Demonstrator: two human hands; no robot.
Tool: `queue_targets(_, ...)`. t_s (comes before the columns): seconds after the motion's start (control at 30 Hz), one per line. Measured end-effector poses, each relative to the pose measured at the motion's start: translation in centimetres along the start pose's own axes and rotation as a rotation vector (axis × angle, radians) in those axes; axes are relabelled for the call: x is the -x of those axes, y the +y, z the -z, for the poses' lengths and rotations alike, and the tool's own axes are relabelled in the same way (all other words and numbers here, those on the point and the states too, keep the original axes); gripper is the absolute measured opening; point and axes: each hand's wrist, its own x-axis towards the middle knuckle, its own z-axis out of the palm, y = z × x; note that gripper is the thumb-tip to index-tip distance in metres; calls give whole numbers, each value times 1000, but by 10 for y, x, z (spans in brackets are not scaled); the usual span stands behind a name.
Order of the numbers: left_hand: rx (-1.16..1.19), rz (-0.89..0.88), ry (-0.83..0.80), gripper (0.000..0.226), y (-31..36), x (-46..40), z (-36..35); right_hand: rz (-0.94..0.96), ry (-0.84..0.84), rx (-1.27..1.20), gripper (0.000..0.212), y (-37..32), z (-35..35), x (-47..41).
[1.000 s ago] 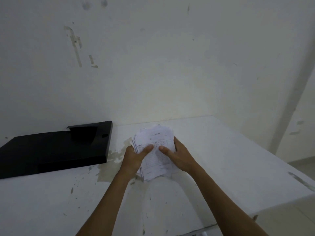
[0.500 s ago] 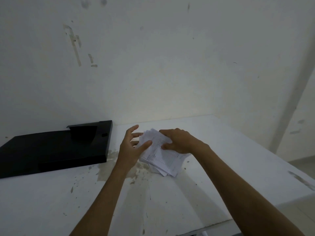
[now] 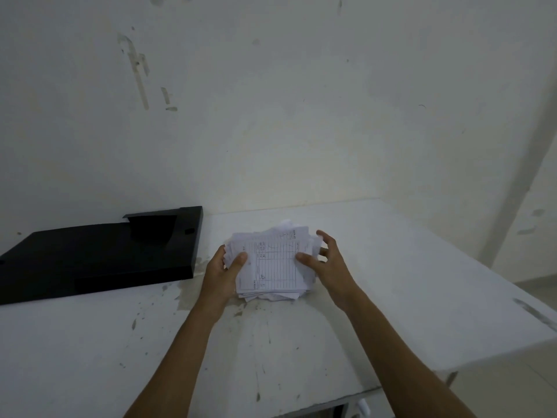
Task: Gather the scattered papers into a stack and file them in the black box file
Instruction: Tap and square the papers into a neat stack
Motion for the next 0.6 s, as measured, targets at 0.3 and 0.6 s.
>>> queue_targets(0.3,-36,22,-13,35,-1,-3,2,50,-8,-39,48,9,-10,1)
queue_targets(0.6,-176,-16,-88,29,7,-11,-8,184,-4,42,40,4,-5,3)
